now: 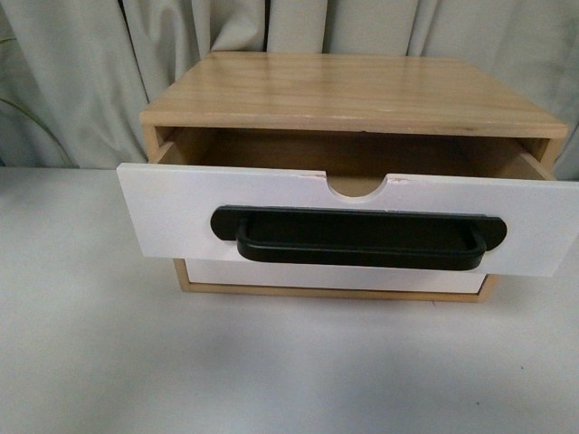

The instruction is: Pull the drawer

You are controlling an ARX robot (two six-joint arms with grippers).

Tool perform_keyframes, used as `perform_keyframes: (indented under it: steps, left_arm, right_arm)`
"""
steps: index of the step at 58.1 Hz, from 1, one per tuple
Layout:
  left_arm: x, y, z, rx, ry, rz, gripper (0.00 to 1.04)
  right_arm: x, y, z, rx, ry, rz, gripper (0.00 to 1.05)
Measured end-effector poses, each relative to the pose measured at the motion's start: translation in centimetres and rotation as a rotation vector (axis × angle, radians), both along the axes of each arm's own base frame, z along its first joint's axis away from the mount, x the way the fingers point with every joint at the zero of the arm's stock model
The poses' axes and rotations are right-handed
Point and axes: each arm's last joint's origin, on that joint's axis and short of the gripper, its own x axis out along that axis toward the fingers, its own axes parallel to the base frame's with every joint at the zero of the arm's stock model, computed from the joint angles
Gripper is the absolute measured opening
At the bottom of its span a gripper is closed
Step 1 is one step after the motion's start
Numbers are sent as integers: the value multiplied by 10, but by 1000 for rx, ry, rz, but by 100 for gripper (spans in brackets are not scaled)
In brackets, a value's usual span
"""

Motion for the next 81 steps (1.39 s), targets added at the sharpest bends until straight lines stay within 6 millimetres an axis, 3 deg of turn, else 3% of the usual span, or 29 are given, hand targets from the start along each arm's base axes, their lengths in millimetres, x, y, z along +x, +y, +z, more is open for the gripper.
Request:
perform_keyframes:
  steps: [11, 15, 22, 41, 81]
  left_arm:
    - [-1, 0, 0, -70, 3, 38, 96]
    - [-4, 1, -4, -163, -29, 180, 84]
    - [-12, 12, -18, -260, -20, 242, 62]
    - [-30, 13, -40, -296, -21, 244, 4]
    - [-52, 13, -62, -308, -36, 242, 4]
  right_arm:
    - [0, 0, 0, 64, -9, -21, 94]
    - [-2, -1, -4, 110, -60, -73, 82]
    - [-6, -9, -18, 138, -56, -63, 60]
    - [-13, -14, -38, 151, -63, -90, 2]
    - [-30, -13, -61, 154, -66, -86, 1]
